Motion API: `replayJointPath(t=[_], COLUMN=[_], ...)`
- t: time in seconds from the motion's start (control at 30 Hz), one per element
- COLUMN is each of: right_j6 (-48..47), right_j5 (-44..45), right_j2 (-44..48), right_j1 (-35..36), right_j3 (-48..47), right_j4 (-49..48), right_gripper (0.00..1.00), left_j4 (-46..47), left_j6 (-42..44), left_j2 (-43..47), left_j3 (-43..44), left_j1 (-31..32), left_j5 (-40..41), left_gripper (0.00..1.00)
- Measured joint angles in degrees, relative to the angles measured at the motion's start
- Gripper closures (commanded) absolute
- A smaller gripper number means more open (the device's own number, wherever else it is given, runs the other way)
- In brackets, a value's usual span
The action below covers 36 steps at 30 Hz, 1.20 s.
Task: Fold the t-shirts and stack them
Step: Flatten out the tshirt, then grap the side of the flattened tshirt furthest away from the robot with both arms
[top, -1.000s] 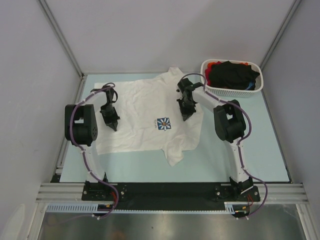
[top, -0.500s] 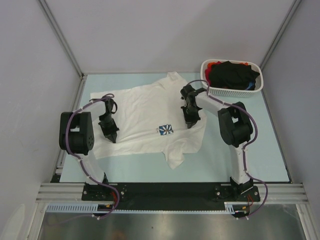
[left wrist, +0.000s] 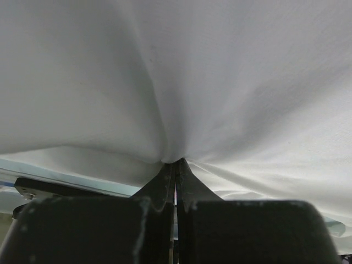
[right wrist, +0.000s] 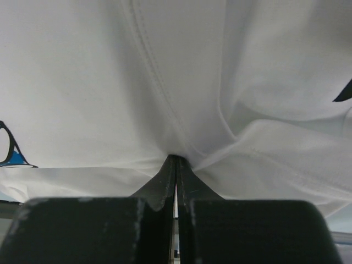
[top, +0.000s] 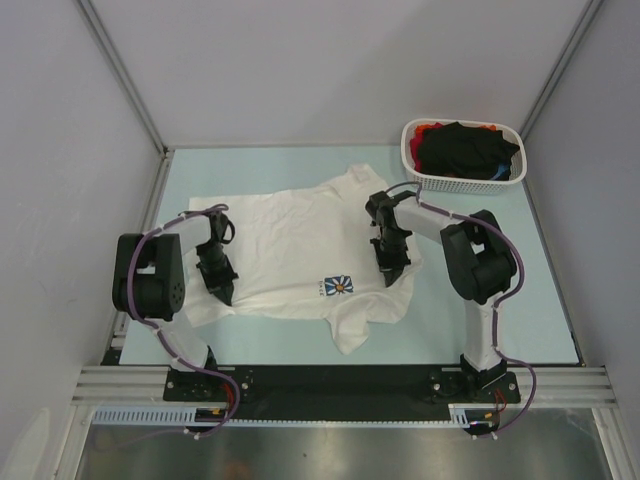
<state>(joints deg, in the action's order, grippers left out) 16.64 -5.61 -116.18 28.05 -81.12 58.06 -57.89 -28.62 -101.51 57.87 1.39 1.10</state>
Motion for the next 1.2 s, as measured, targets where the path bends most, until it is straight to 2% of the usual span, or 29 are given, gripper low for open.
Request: replayJointPath(t=[0.2,0.27,0.3,0.33,0.47,0.53,0.57,0.7,0.93,1.03,1.2], right_j6=[-0.4,-0.9,-1.1,-1.6,-3.3,-4.0,-4.5,-5.7,-7.9,-8.0,-8.4], right_j5=[4.1,6.3,7.0,7.9,10.2,10.7,10.8,11.0,14.7,17.1,19.4], right_j2=[-0.9,-0.9,-0.9,-0.9,1.3,3.4,4.4,3.5,-6.4,-10.1,-13.2], right_j1=[0.4,0.3,0.3,0.3,0.2,0.2,0.2,-0.1,-1.5,-3.0,-5.6], right_j3=[-4.6,-10.0,-12.6,-16.2,-26.6,-26.7,-26.4,-26.2,-27.8,-31.5,-37.8], right_j4=[6.8,9.6,10.2,10.7,8.7,6.7,5.3,-0.4,-10.3,-12.7,-17.3], right_gripper=[0.99,0.93,0.91,0.84,0.49,0.43,0.37,0.36,0.38,0.38,0.38], left_j4=[-0.8,-2.3,-2.9,-3.8,-3.7,-2.7,-2.1,-0.6,0.5,-0.5,-1.4], left_j6=[0.2,0.3,0.8,1.1,1.7,1.8,1.8,1.9,3.5,4.2,5.5], left_j2=[0.9,1.8,2.5,3.6,10.7,13.7,14.8,12.5,-6.0,-12.1,-15.5], left_j3=[0.2,1.7,2.8,4.7,15.1,18.9,20.7,27.2,39.7,46.3,52.4], left_j1=[0.0,0.0,0.0,0.0,0.0,0.0,0.0,-0.1,-1.5,-3.7,-6.1], left_j5=[0.7,2.1,2.6,2.9,3.1,2.9,2.8,2.4,1.4,1.2,1.6], left_gripper=[0.98,0.56,0.31,0.01,0.0,0.0,0.0,0.0,0.0,0.01,0.0])
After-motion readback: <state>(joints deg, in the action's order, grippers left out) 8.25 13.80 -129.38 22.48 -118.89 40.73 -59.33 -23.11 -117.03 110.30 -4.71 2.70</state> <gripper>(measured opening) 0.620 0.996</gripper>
